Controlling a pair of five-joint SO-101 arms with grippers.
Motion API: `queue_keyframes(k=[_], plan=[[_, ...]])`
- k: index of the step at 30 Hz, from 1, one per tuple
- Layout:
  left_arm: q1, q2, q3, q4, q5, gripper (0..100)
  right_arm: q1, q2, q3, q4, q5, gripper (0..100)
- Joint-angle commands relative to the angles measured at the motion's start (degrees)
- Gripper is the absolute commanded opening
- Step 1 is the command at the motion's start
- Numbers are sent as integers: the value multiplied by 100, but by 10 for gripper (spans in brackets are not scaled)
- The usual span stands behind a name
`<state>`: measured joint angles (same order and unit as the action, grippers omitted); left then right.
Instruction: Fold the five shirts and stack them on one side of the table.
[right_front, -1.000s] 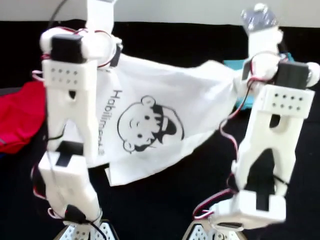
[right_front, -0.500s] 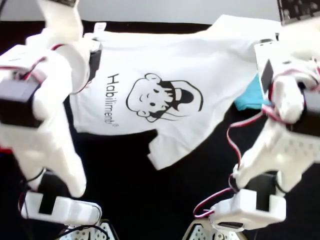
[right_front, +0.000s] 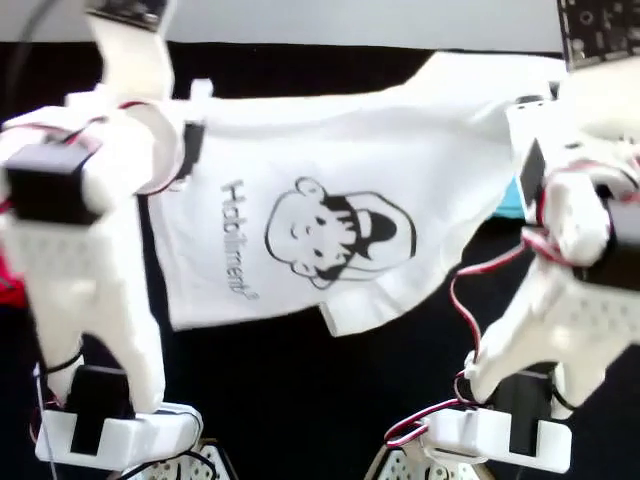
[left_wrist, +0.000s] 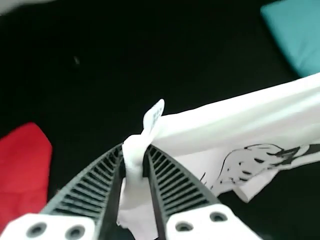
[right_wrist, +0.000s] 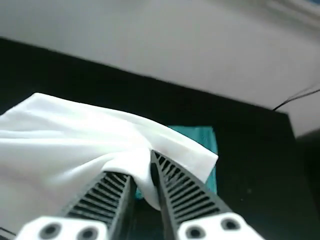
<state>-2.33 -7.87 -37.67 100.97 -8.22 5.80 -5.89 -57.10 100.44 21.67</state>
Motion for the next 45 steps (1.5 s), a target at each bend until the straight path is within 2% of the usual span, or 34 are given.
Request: queue_keyframes(k=[1, 6, 10, 16, 20, 24, 28, 31, 34, 41, 45], plan=[[-145, 22, 1473, -105, 53, 9, -127, -66, 1130, 66, -316, 6], [-145, 13, 3582, -809, 176, 9, -927, -629, 2958, 57, -545, 6], [-145, 13, 5033, -1530, 193, 9, -1516, -1499, 5033, -163, -527, 6], [-145, 13, 6580, -2154, 158, 10, -1341, -2686, 8505, -1745, -492, 6], [-163, 13, 7011, -2136, -519, 51, -1341, -3222, 9868, -2114, -185, 7], [-655, -31, 6791, -1433, -949, 197, -1341, -3547, 10281, -1789, 264, 36], [-1209, -40, 5640, -519, -1424, 188, -1349, -3899, 10105, -1200, 466, 161], [-1393, -4, 4708, -132, -1495, 186, -1349, -4242, 9675, -848, 545, 207], [-1376, 31, 4637, -246, -1468, 185, -1349, -4514, 9262, -822, 501, 207], [-1130, 418, 6053, -1767, -1459, 185, -1323, -4576, 9613, -1560, 176, 207], [-1138, 743, 6378, -1925, -1495, 185, -1323, -4585, 9956, -1675, 185, 207]])
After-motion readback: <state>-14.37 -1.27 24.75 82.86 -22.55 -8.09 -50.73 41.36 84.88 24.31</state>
